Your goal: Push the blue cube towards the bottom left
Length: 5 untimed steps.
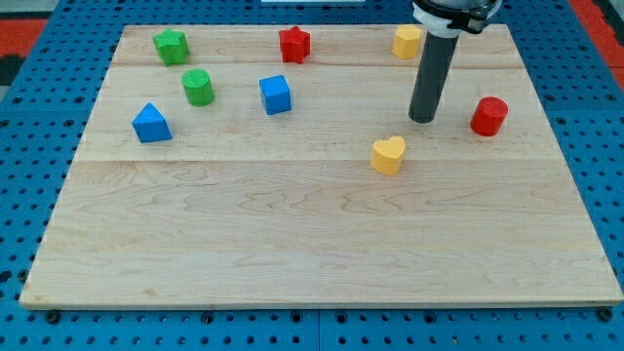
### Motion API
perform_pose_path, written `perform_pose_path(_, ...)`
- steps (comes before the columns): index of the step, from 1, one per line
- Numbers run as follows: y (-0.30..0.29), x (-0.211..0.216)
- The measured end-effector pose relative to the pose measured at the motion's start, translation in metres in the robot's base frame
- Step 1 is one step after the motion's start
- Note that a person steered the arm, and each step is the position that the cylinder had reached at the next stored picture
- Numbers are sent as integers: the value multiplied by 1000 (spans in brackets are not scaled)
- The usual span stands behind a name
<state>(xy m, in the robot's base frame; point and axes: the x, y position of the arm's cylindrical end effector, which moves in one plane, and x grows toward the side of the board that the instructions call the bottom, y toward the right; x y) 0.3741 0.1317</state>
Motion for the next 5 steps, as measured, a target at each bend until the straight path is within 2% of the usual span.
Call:
perform_pose_path(2,-66,-52)
perform_pose_path(3,-117,-70)
perform_pose_path(4,-180,-55)
perform_pose_path(5,-202,-55)
